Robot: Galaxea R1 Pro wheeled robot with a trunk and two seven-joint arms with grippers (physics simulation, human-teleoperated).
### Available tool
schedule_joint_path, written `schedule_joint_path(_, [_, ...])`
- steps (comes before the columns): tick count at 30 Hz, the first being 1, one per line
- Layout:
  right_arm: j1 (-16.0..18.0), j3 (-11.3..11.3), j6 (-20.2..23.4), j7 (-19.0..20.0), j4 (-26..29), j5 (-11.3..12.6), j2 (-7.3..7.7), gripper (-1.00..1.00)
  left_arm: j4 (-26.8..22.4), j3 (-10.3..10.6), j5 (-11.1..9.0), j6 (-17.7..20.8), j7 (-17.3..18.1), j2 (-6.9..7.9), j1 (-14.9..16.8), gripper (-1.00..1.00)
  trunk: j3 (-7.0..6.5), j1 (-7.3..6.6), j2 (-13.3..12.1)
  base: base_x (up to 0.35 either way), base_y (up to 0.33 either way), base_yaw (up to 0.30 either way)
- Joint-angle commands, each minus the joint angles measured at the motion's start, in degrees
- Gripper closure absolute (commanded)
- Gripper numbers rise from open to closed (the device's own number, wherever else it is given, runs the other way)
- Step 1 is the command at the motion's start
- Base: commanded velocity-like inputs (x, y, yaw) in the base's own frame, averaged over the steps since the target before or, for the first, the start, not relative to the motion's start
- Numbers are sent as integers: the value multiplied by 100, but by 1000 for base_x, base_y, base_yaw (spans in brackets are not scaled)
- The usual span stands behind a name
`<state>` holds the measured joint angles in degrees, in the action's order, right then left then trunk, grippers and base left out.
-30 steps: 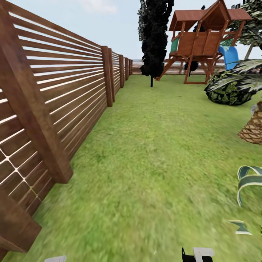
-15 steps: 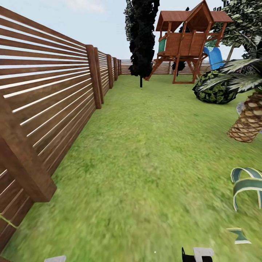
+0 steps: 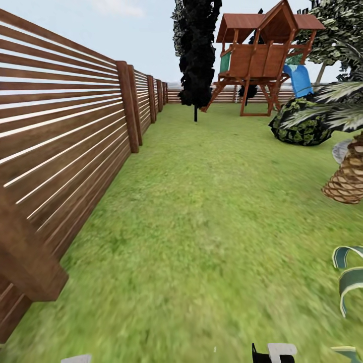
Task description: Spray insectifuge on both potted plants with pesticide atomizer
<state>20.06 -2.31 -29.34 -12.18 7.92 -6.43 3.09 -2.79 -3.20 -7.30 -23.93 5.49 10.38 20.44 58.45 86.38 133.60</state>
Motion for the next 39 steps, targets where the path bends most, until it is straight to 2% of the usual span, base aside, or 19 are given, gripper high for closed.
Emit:
schedule_joint_path(1, [2, -24, -10, -30, -3, -60, -1, -100, 6, -31, -52, -11, 57, 0, 4, 100, 5, 2, 2, 339, 0, 0])
schedule_joint_path(12, [3, -32, -4, -39, -1, -52, -1, -100, 7, -31, -52, -10, 57, 0, 4, 100, 5, 2, 2, 339, 0, -15])
schedule_joint_path(26, [4, -31, -9, -39, -1, -52, -1, -100, 7, -31, -60, -10, 57, 8, 4, 100, 5, 2, 2, 340, 0, -240])
schedule_joint_path(39, [-1, -32, -10, -48, -1, -52, -1, -100, 7, -31, -61, -14, 57, 8, 4, 100, 5, 2, 2, 340, 0, -7])
